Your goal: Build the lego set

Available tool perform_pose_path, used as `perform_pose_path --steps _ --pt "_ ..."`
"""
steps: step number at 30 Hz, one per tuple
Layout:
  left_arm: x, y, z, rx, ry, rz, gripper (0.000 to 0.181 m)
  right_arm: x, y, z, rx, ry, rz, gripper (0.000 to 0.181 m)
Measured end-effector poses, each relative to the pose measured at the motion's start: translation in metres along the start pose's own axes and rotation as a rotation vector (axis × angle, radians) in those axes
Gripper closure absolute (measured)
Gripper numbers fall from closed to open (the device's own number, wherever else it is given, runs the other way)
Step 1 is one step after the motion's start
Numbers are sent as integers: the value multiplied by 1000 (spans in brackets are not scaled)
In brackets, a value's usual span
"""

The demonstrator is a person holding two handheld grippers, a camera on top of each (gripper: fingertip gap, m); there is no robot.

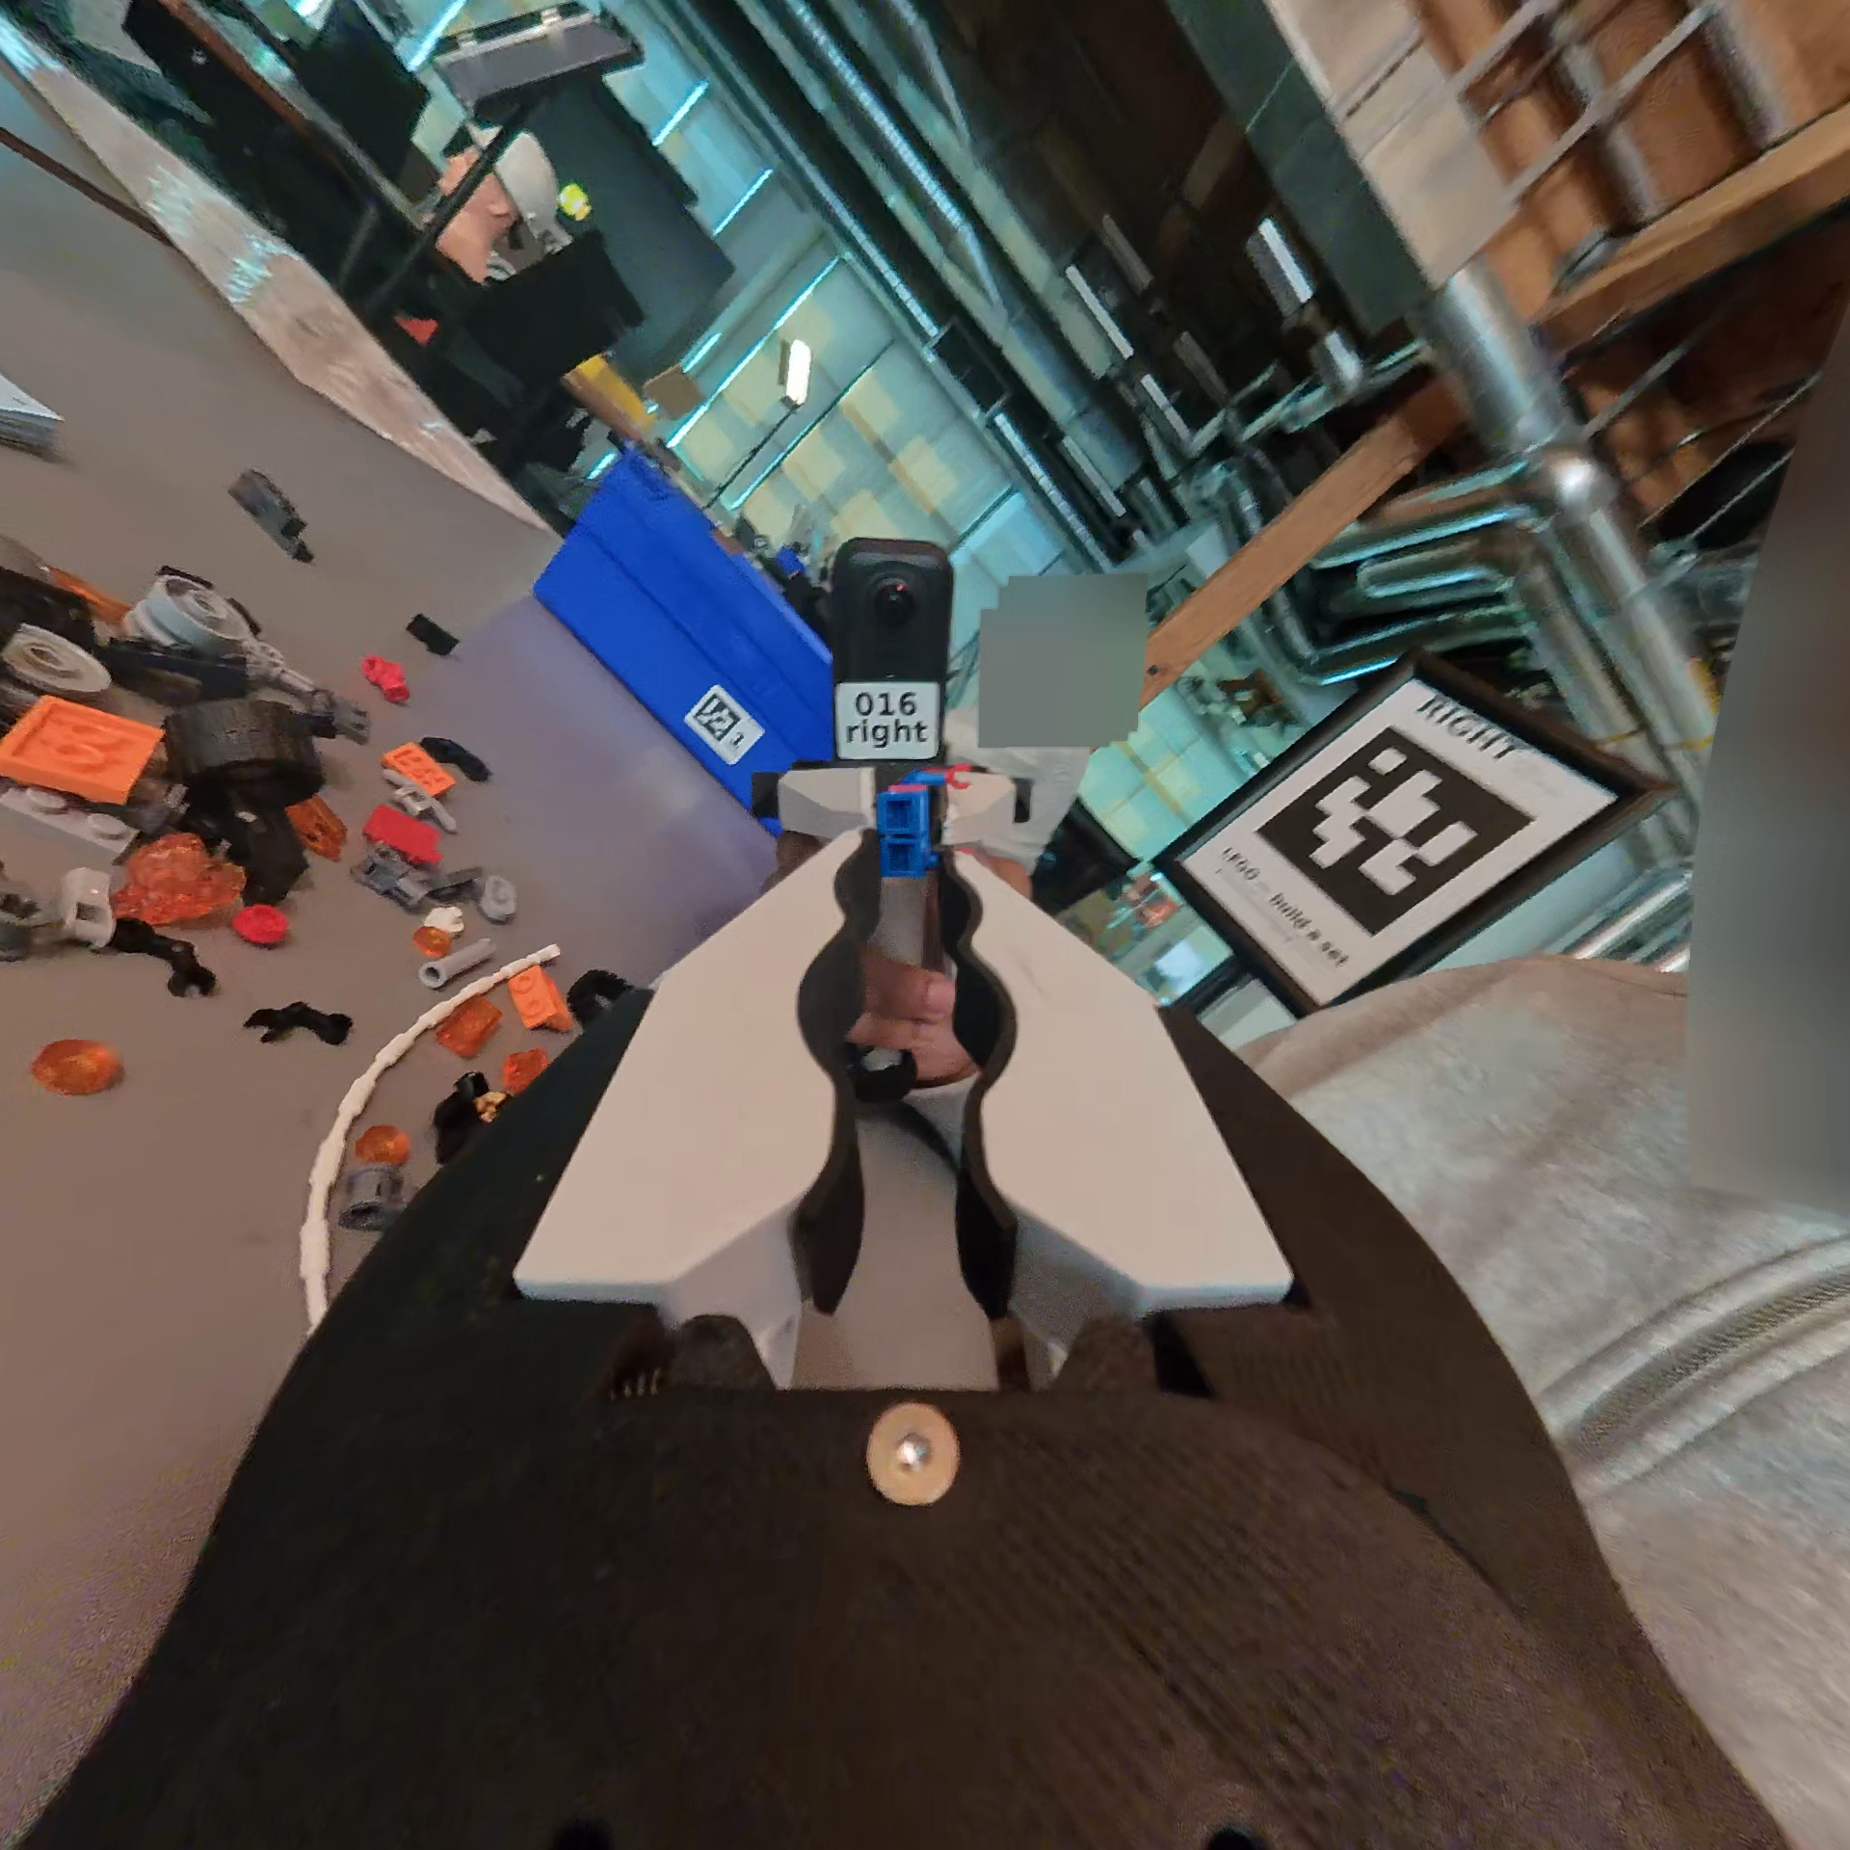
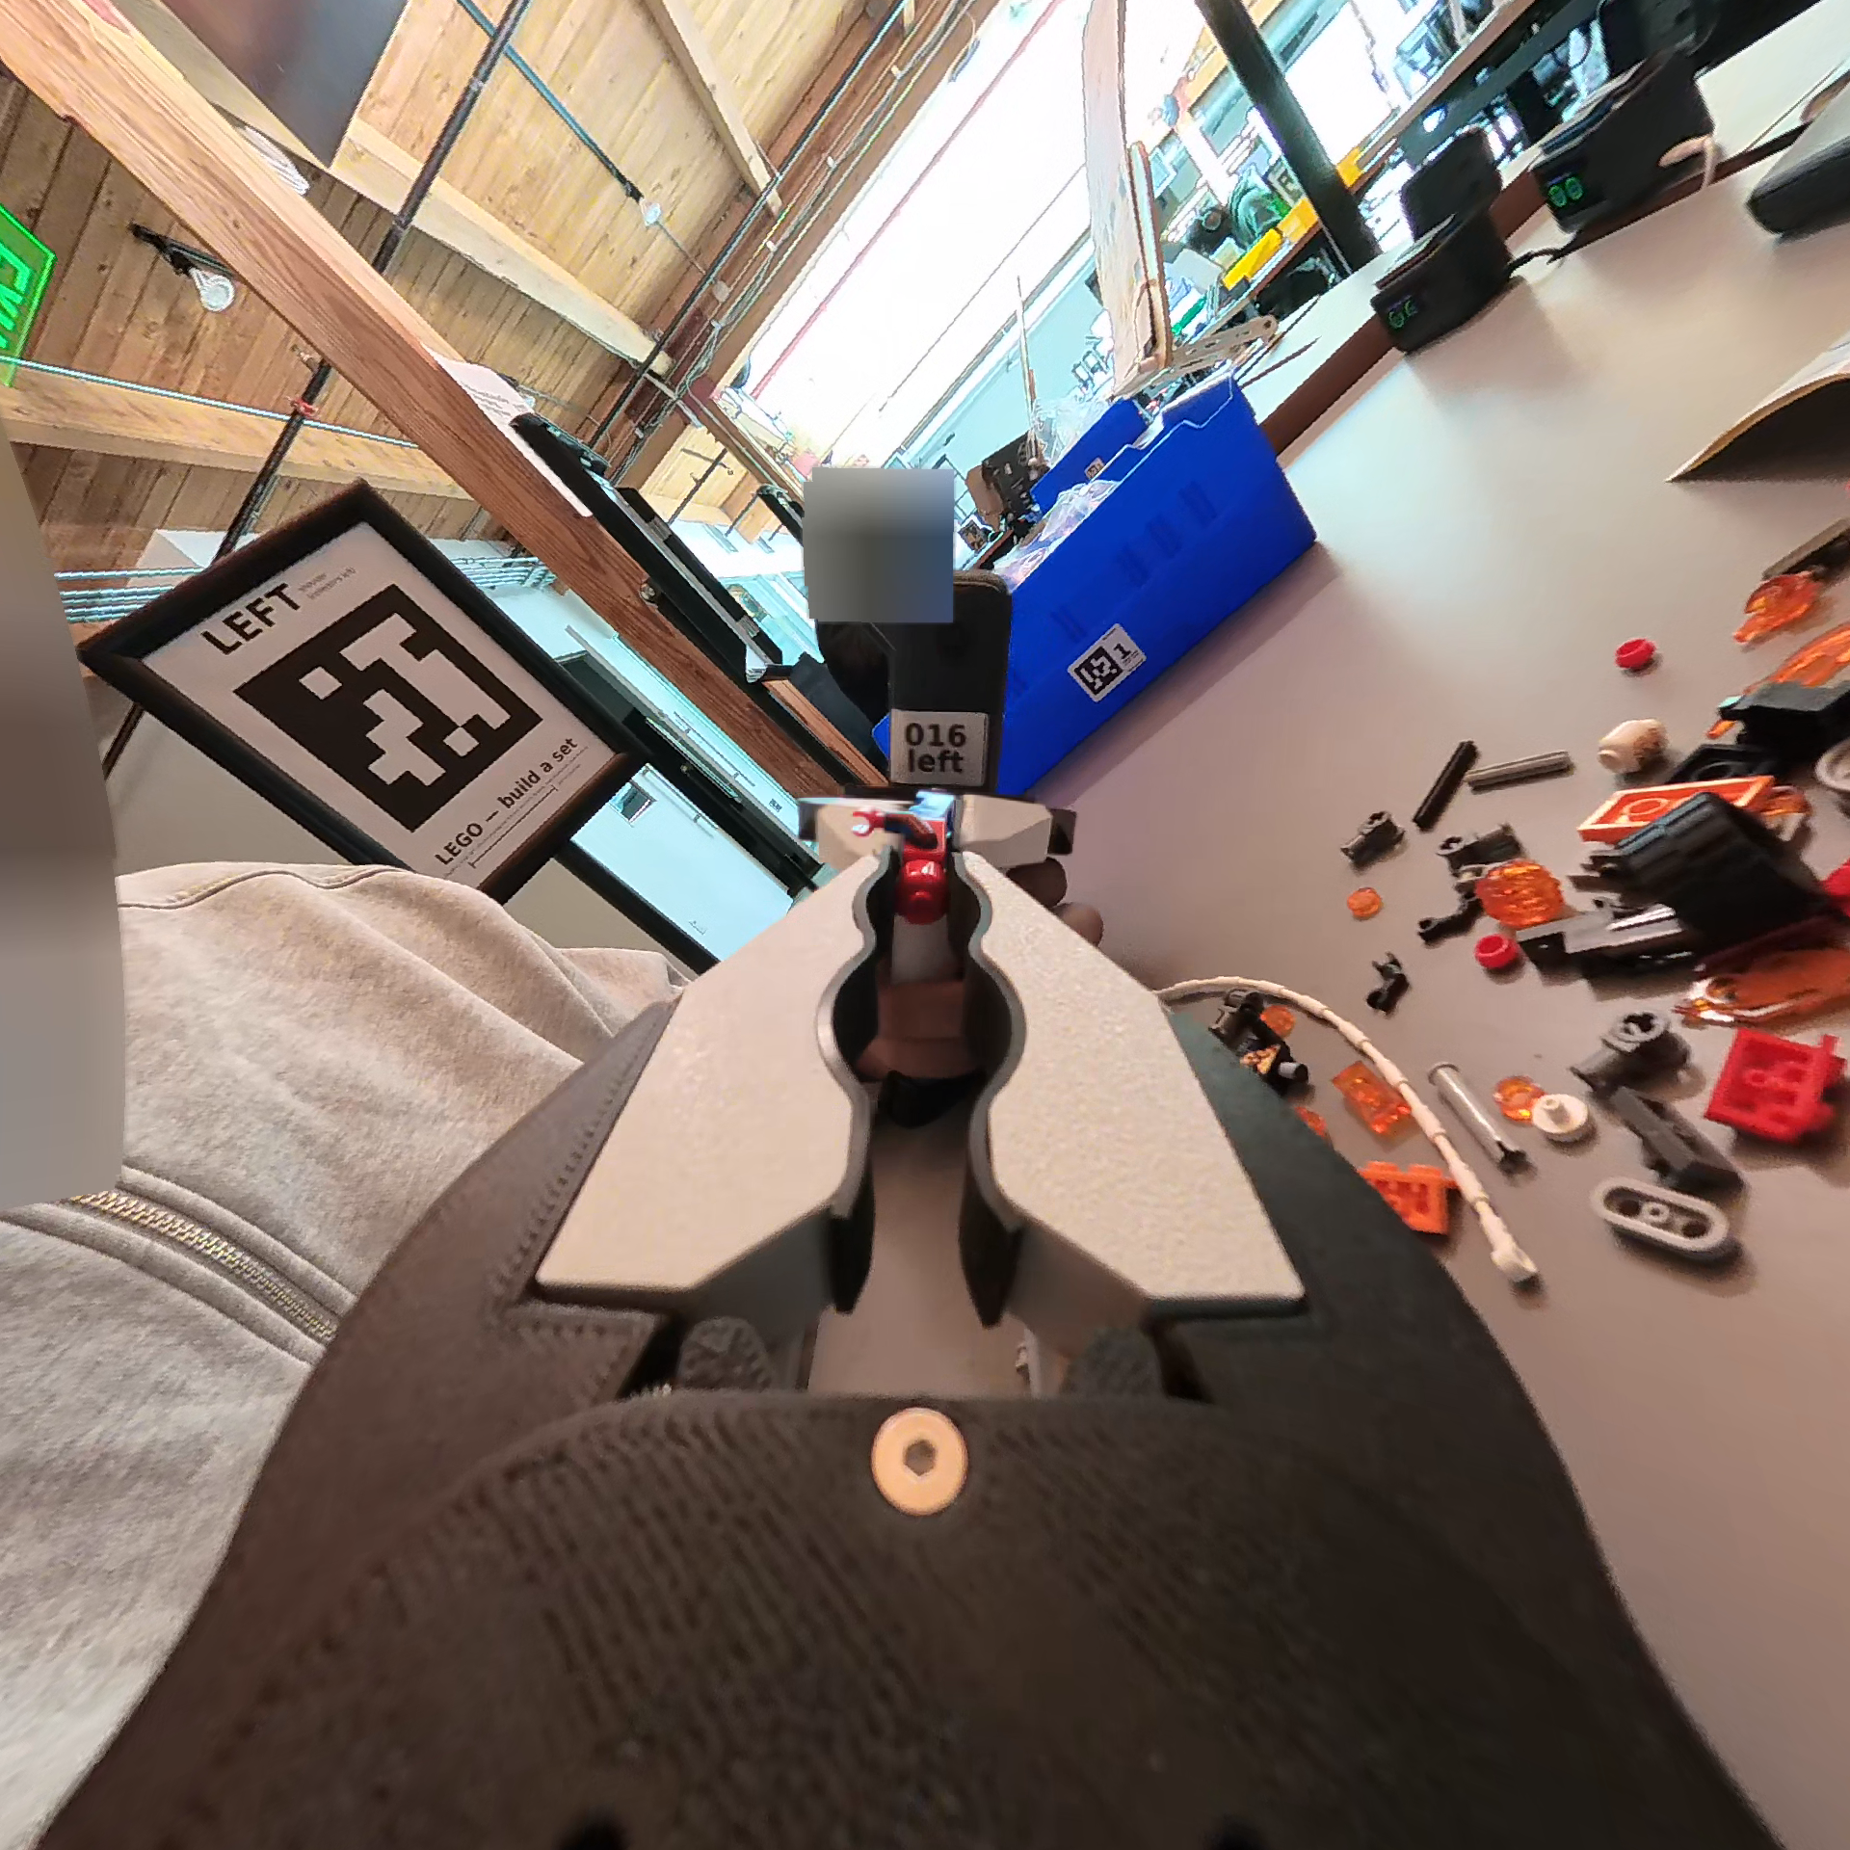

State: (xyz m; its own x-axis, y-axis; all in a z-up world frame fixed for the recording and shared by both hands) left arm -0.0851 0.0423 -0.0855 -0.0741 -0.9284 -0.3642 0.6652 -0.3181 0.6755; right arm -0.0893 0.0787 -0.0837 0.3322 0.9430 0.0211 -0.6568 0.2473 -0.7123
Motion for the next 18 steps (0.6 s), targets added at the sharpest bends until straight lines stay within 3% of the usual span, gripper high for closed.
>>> perform_pose_path --steps 10,18 --pt "0 -2 0 -116 -36 90 176 -1 1 0 113 9 -75 174" --pt "0 2 2 -102 -15 45 171 -2 -4 2 165 31 -79 174"
Point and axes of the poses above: each gripper's, where its closed fingertips meet, x back along the fingers, z out of its top, y = z × x across the jaws, the point moved 2 cm from there along x, back along the fingers, and after that the axes turned 12 degrees about -z, right-handed, at the moved point
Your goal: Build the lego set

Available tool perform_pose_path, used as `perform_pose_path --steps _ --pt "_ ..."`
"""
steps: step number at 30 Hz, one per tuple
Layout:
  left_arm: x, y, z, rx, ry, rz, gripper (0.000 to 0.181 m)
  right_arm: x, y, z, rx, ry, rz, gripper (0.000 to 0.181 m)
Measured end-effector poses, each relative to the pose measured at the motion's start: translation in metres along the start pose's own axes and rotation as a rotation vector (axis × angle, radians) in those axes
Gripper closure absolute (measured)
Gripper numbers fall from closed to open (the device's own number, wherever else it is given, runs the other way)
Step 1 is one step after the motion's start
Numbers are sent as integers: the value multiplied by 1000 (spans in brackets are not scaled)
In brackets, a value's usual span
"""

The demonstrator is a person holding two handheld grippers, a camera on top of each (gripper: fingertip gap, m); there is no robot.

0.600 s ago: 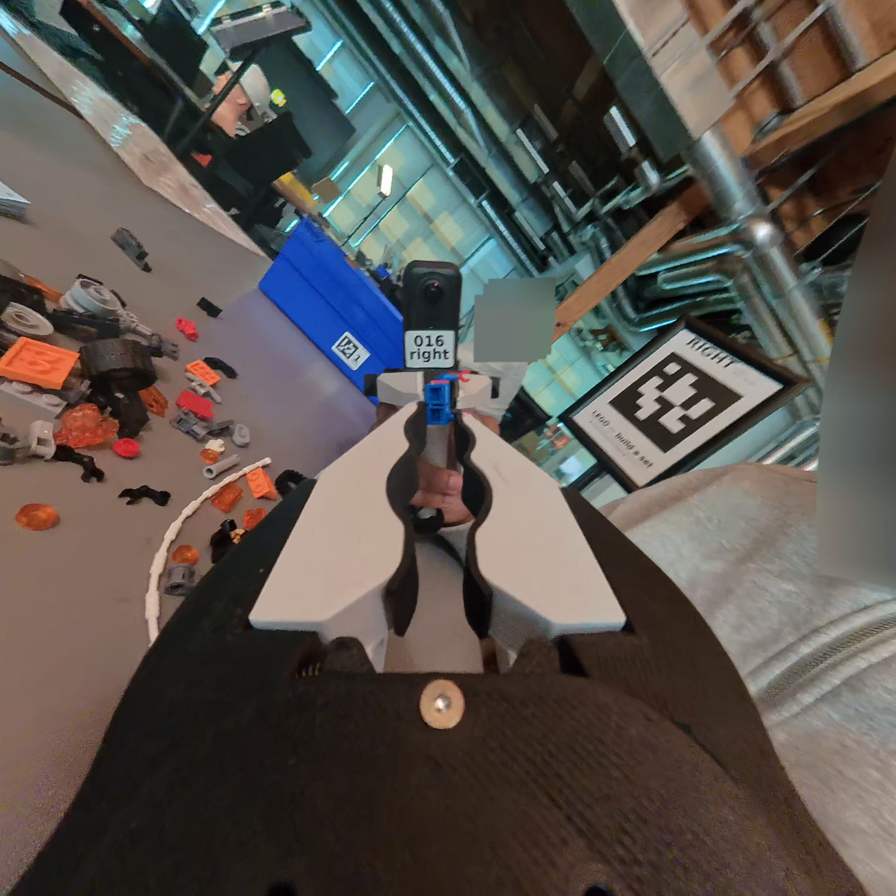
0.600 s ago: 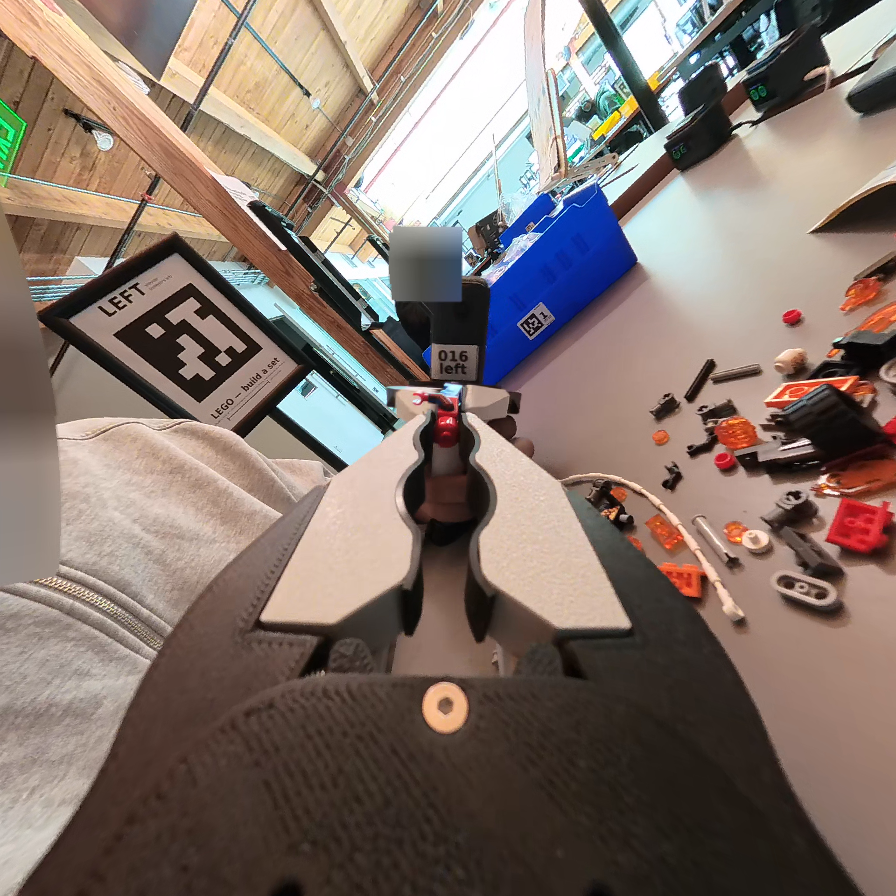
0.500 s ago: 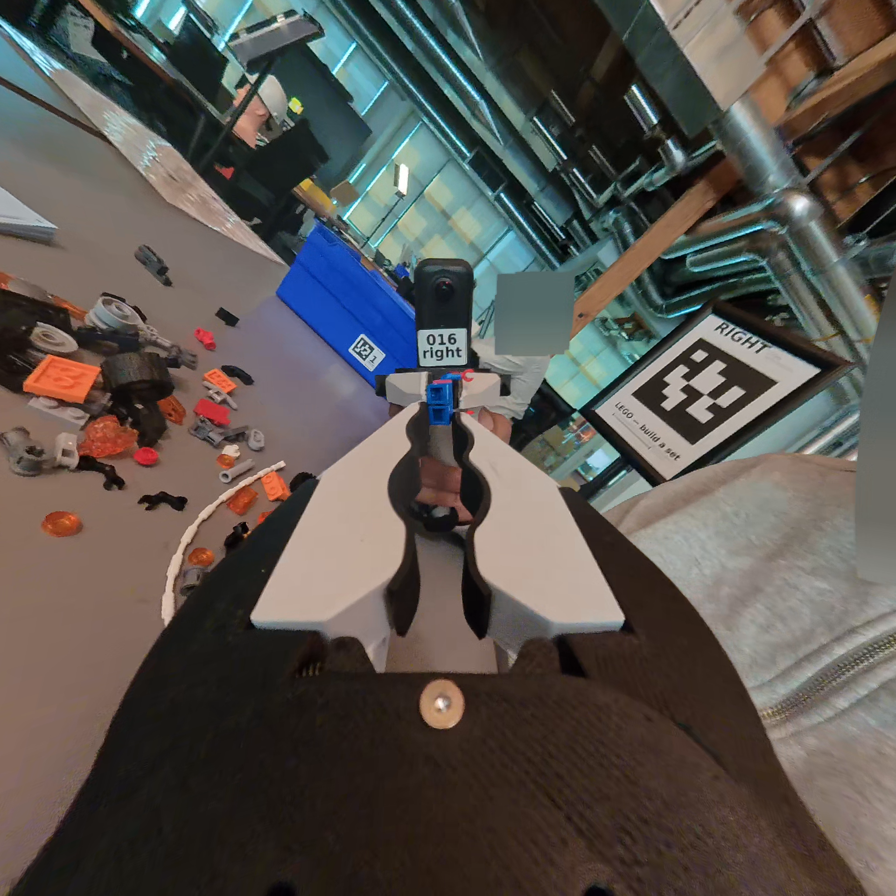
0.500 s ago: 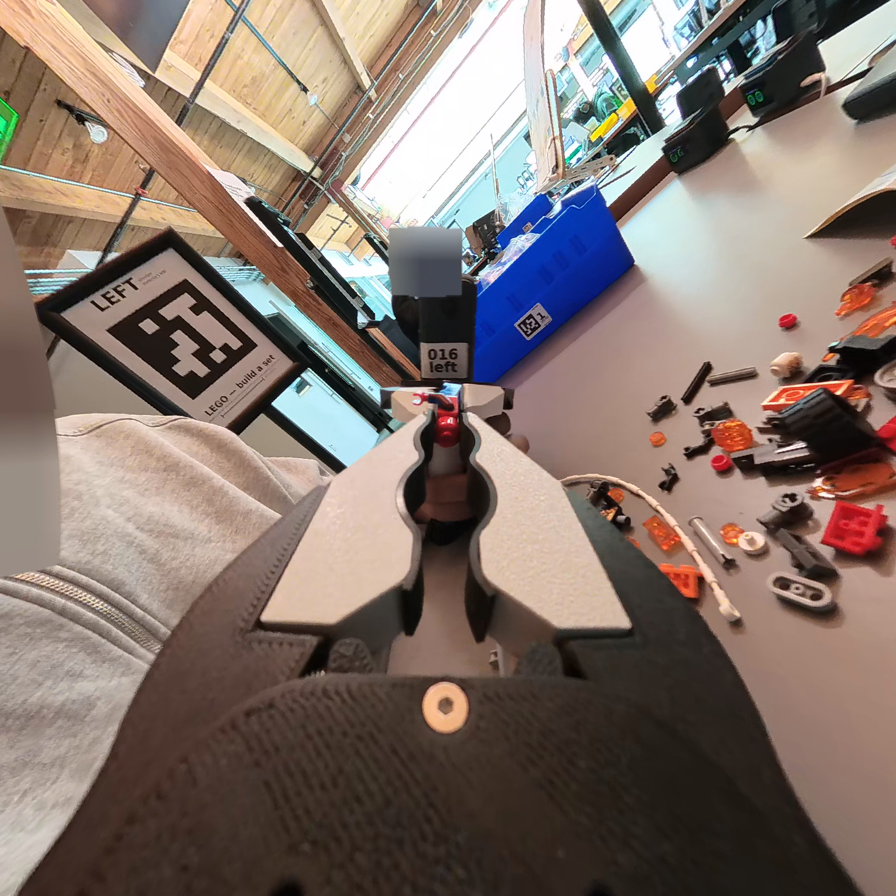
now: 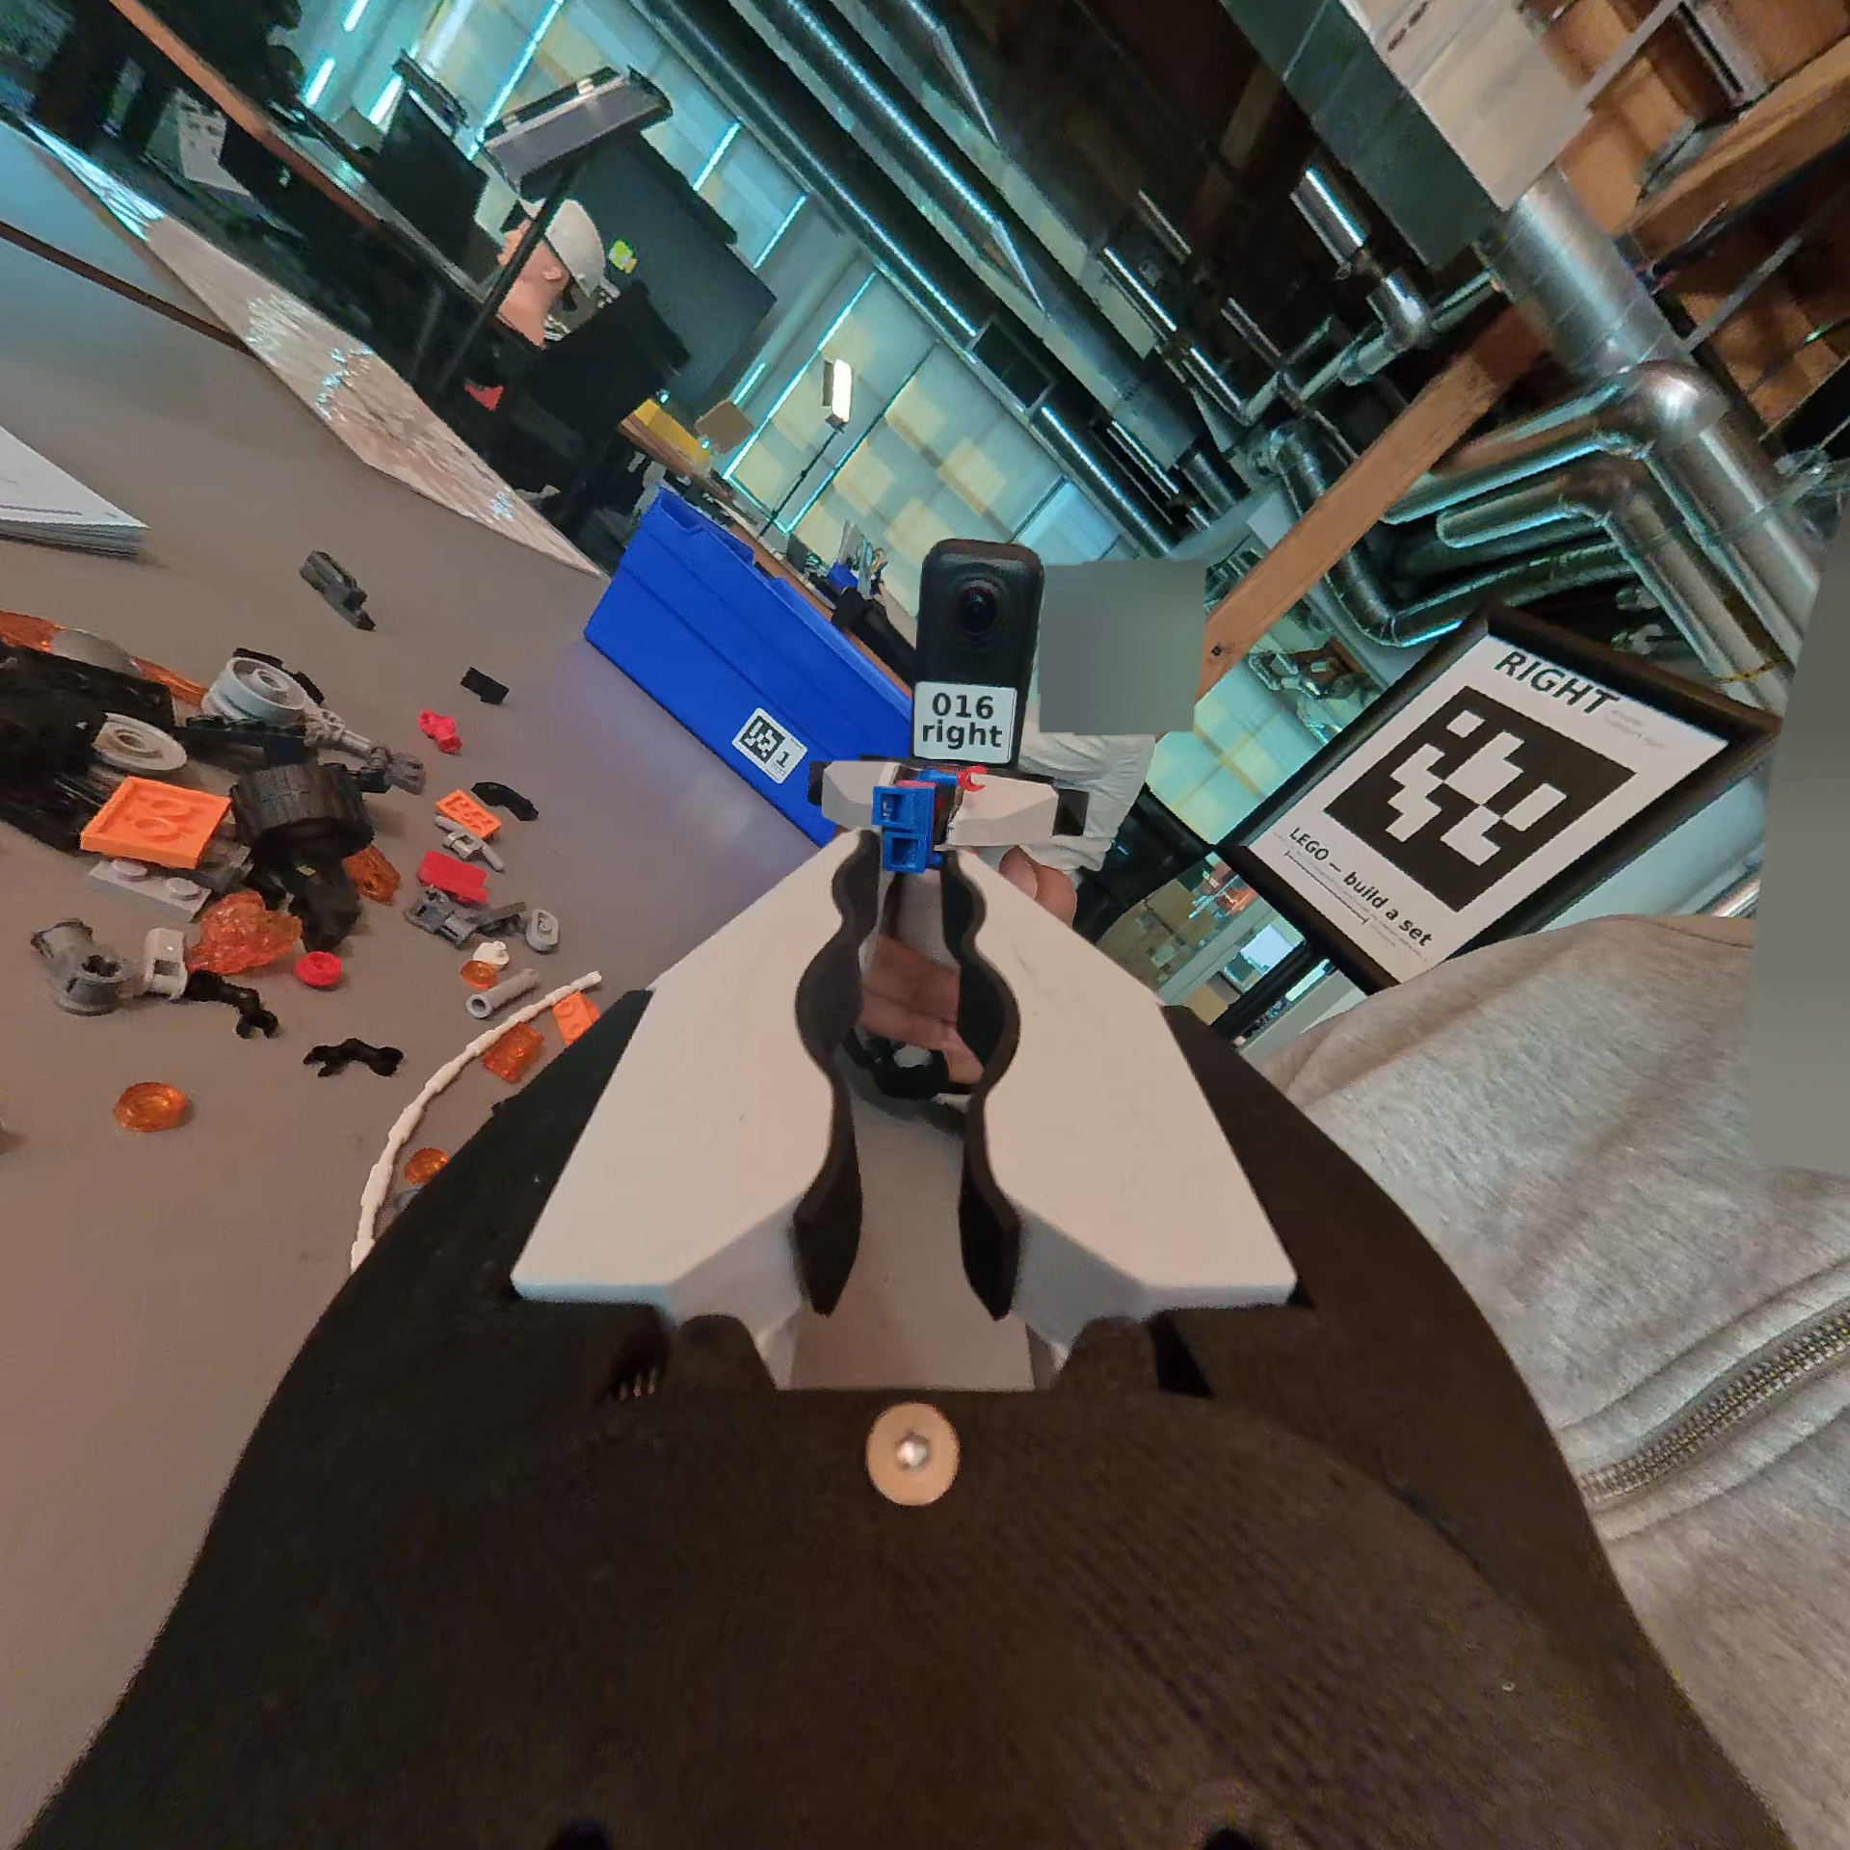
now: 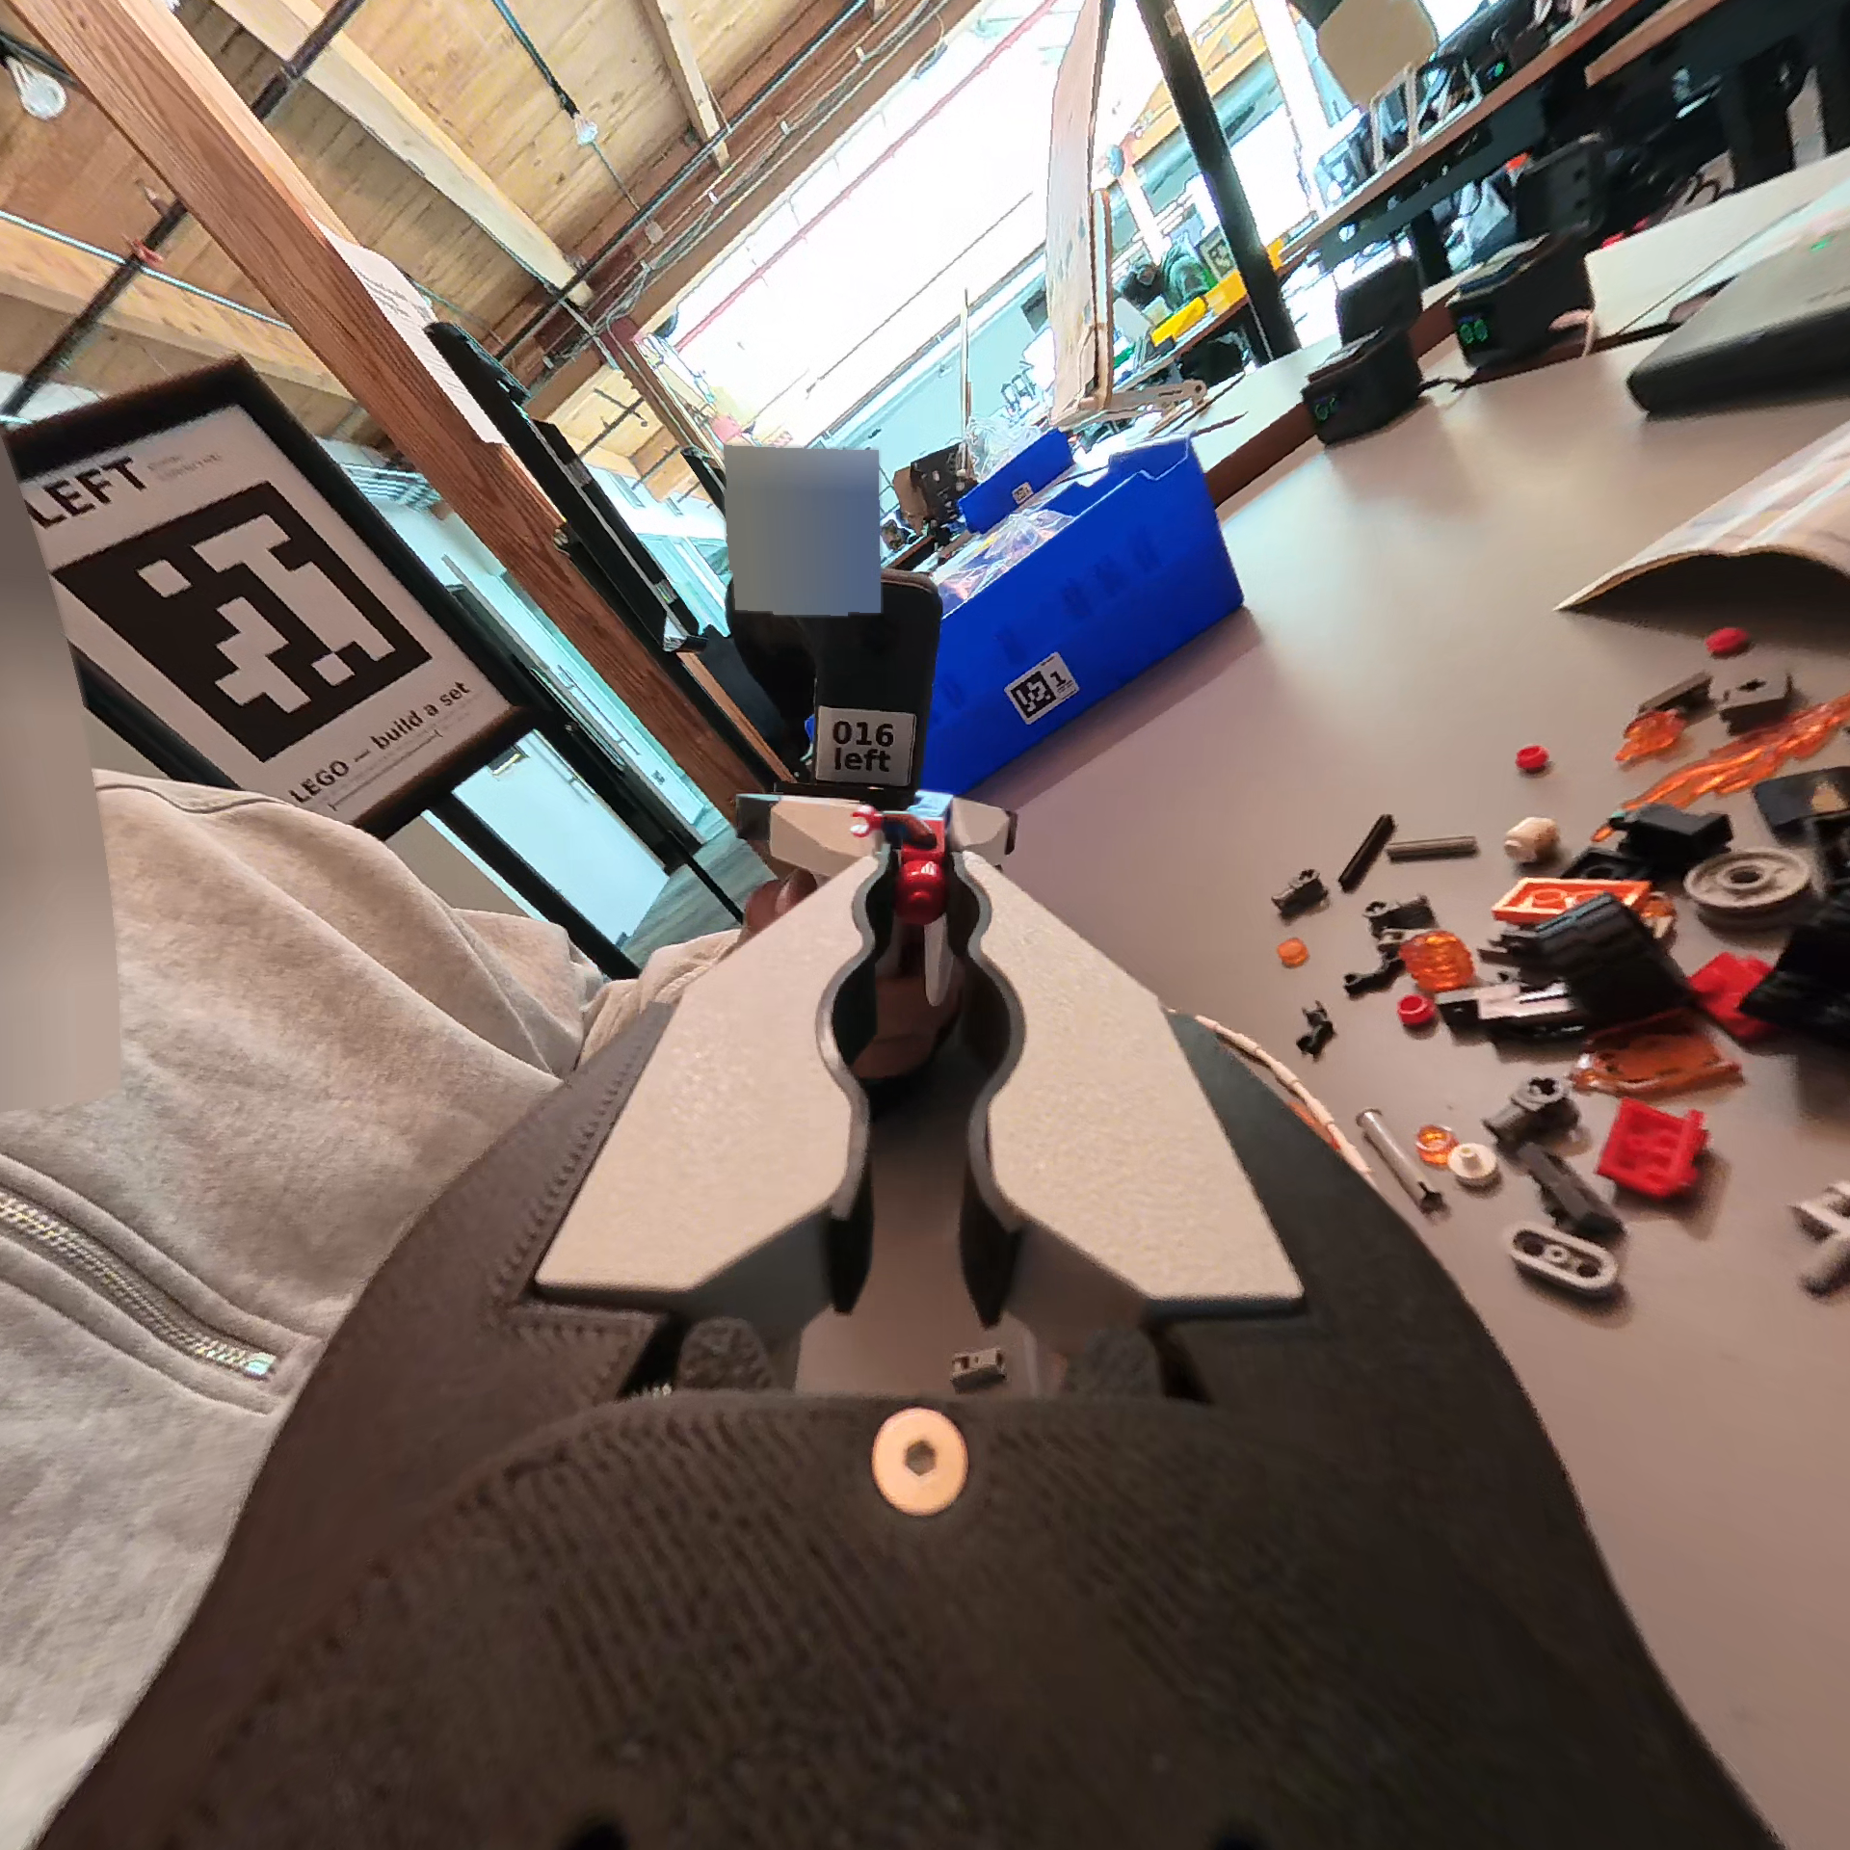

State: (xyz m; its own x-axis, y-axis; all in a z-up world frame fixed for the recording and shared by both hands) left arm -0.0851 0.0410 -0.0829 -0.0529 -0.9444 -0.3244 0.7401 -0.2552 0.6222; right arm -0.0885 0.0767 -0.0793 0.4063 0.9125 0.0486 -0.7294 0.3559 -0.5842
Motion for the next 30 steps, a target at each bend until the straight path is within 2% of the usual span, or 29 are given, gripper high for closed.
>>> perform_pose_path --steps 3,8,15,26,30 --pt "1 1 2 18 20 -20 164 0 -2 0 -8 3 20 174" --pt "2 4 6 36 53 -52 164 0 -6 -1 -36 -9 64 174" --pt "0 10 8 62 74 -108 175 1 -10 -1 -67 -9 110 174" --pt "-3 14 7 87 74 -153 175 4 -11 3 -134 10 168 173" --pt "-2 14 8 75 78 -153 163 6 -10 6 -147 26 171 173"
Point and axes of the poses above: each gripper's, where its closed fingertips meet, x back along the fingers, z out of its top, y = z × x across the jaws, the point moved 2 cm from there along x, back along the fingers, and after that the axes turned 12 degrees about -z, right-handed, at the moved point
